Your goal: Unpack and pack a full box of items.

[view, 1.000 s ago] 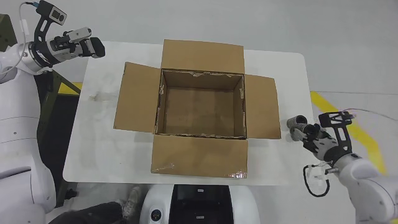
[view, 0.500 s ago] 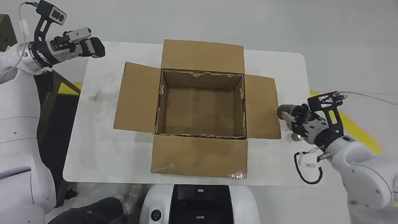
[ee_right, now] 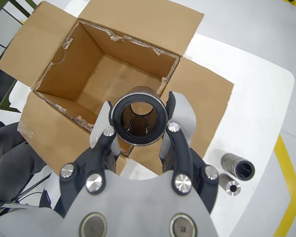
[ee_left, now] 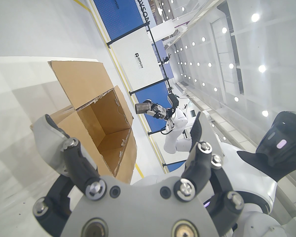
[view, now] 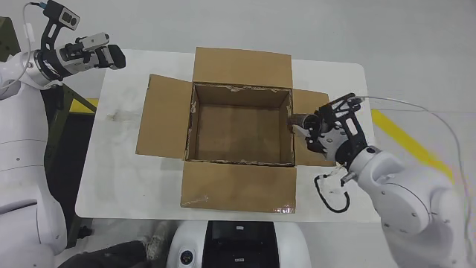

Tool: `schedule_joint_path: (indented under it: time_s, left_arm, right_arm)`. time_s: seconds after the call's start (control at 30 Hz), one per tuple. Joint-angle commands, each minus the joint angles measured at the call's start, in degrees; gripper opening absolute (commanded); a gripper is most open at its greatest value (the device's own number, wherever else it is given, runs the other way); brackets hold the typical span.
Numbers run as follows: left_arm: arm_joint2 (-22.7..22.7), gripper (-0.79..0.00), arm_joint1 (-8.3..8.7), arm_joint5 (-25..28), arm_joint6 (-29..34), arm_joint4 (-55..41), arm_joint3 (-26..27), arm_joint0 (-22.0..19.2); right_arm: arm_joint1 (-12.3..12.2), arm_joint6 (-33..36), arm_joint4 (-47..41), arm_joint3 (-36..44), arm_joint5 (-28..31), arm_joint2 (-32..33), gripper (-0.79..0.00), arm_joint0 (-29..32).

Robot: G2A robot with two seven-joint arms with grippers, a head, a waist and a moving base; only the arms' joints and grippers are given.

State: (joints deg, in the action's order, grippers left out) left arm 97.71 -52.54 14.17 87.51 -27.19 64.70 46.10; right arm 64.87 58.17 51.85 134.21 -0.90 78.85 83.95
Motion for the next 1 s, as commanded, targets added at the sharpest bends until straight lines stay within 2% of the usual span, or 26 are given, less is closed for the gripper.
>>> schedule_joint_path:
  time_s: [0.0,0.43,0.97]
  left_arm:
    - [0.0,0.0,0.0,0.0,0.0,0.0,0.0,0.0]
    - [0.0,0.0,0.0,0.0,0.0,0.0,0.0,0.0]
    - [0.0,0.0,0.0,0.0,0.0,0.0,0.0,0.0]
  right_arm:
    - [0.15,-0.09,0.34,-0.63,-0.32,-2.29,-0.785,-1.45]
    - [1.58,-1.22,1.6,-6.81,-2.88,-14.48,-0.785,-9.77]
    - [2.01,-1.93,1.04,-9.09,-4.26,-15.84,-0.785,-11.52]
